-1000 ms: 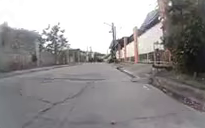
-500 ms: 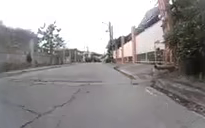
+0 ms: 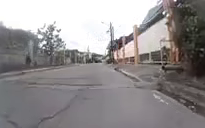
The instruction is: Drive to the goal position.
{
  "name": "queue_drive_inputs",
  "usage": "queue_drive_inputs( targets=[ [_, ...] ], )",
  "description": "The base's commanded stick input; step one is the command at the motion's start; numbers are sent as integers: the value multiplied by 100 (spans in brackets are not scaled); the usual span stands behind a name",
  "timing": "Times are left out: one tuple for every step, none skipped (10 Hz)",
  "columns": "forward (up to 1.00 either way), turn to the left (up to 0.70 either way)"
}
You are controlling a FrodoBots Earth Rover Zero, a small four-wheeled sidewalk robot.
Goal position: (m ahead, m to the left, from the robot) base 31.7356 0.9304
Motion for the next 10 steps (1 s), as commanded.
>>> queue_drive_inputs(
  targets=[
    [68,0],
    [68,0],
    [68,0],
    [68,0],
    [68,0],
    [68,0],
    [68,0],
    [68,0],
    [68,0],
    [68,0]
  ],
)
